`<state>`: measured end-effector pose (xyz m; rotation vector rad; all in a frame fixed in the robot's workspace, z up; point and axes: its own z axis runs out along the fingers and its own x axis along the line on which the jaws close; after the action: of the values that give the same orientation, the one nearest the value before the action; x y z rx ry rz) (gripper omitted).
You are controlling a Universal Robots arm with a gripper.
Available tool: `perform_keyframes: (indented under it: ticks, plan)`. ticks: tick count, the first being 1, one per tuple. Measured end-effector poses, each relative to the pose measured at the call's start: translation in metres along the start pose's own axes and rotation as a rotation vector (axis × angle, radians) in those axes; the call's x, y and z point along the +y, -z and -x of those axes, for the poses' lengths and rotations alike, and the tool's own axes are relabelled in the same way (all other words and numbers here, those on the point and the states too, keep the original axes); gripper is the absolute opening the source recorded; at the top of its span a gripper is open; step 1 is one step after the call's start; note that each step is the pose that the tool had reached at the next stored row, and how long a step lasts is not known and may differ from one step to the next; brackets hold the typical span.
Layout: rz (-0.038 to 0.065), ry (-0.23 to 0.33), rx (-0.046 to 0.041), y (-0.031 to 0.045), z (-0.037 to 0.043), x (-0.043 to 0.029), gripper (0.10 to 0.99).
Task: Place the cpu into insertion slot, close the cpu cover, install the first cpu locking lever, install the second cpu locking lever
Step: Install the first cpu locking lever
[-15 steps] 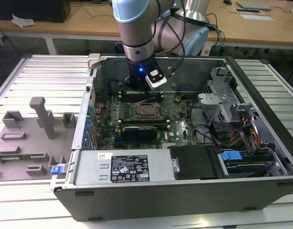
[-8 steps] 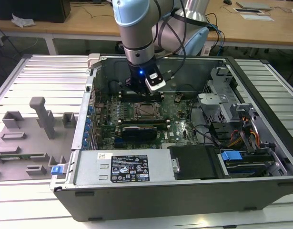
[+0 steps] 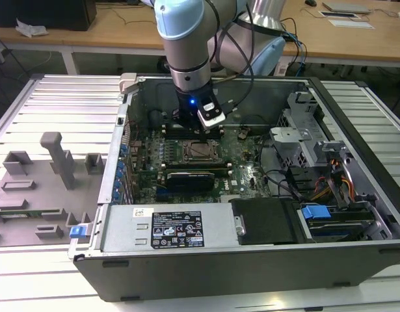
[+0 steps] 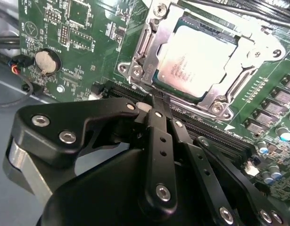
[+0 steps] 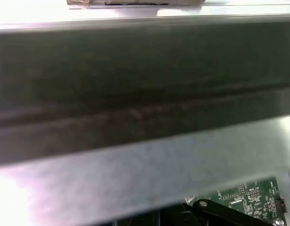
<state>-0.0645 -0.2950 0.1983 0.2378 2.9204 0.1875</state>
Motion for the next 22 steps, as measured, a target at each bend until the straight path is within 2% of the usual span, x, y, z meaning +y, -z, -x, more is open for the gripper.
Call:
perform_keyframes:
  ticks: [5, 7, 9, 13, 16, 17, 20, 22]
  plan:
    - [0.0, 0.0, -0.0002, 0.0011, 0.0003, 0.0003, 0.106]
    - [-0.003, 0.001, -0.0006, 0.0097, 0.002, 0.0015, 0.106]
    - [-0.011, 0.002, -0.0008, 0.0137, 0.0027, 0.0021, 0.106]
    - [-0.036, 0.007, 0.0037, 0.0184, 0.0038, 0.0026, 0.106]
    - [-0.052, 0.008, 0.013, 0.0199, 0.0042, 0.0019, 0.106]
    - [-0.063, 0.009, 0.0224, 0.0206, 0.0045, 0.0009, 0.106]
    - [-0.082, 0.006, 0.0424, 0.0211, 0.0051, -0.0024, 0.106]
    - [-0.084, 0.006, 0.0451, 0.0211, 0.0052, -0.0029, 0.106]
